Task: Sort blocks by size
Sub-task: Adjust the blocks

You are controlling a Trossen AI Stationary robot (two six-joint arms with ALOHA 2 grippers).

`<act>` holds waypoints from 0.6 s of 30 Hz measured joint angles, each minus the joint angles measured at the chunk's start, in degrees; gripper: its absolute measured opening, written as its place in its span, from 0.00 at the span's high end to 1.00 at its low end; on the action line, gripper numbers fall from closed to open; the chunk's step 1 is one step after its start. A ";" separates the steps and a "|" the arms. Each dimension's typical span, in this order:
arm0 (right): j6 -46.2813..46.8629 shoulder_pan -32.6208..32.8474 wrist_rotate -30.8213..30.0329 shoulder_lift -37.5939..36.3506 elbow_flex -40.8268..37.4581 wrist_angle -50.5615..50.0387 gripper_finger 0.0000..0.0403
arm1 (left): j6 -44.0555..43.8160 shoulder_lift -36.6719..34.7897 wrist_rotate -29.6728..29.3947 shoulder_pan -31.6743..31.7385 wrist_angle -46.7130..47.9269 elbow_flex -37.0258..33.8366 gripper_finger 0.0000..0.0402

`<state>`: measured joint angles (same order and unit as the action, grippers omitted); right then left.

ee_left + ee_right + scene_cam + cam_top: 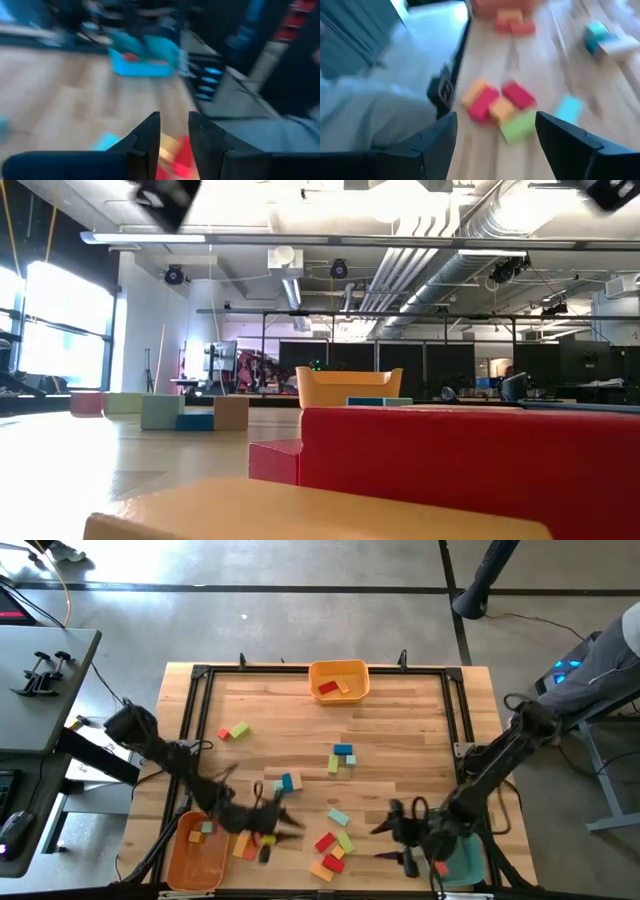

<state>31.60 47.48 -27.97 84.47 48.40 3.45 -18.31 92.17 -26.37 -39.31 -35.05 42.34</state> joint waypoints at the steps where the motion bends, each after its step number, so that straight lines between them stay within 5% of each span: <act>1: -1.64 -0.66 0.01 1.48 -1.90 6.37 0.34 | -2.32 1.63 0.61 -1.32 -0.02 0.77 0.81; 7: -9.54 -2.62 -0.76 13.95 -4.25 27.45 0.34 | -8.79 14.75 4.23 -6.08 0.27 9.05 0.91; 11: -10.77 -3.29 -0.93 21.49 1.75 26.93 0.34 | -8.19 21.26 7.90 -6.40 0.46 14.52 0.96; 18: -10.15 -3.93 -1.41 29.24 12.60 14.56 0.34 | -10.61 25.84 6.15 -4.83 0.57 17.23 1.00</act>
<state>21.45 43.55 -29.38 113.71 61.00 18.02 -28.92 118.01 -20.22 -44.14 -34.48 59.57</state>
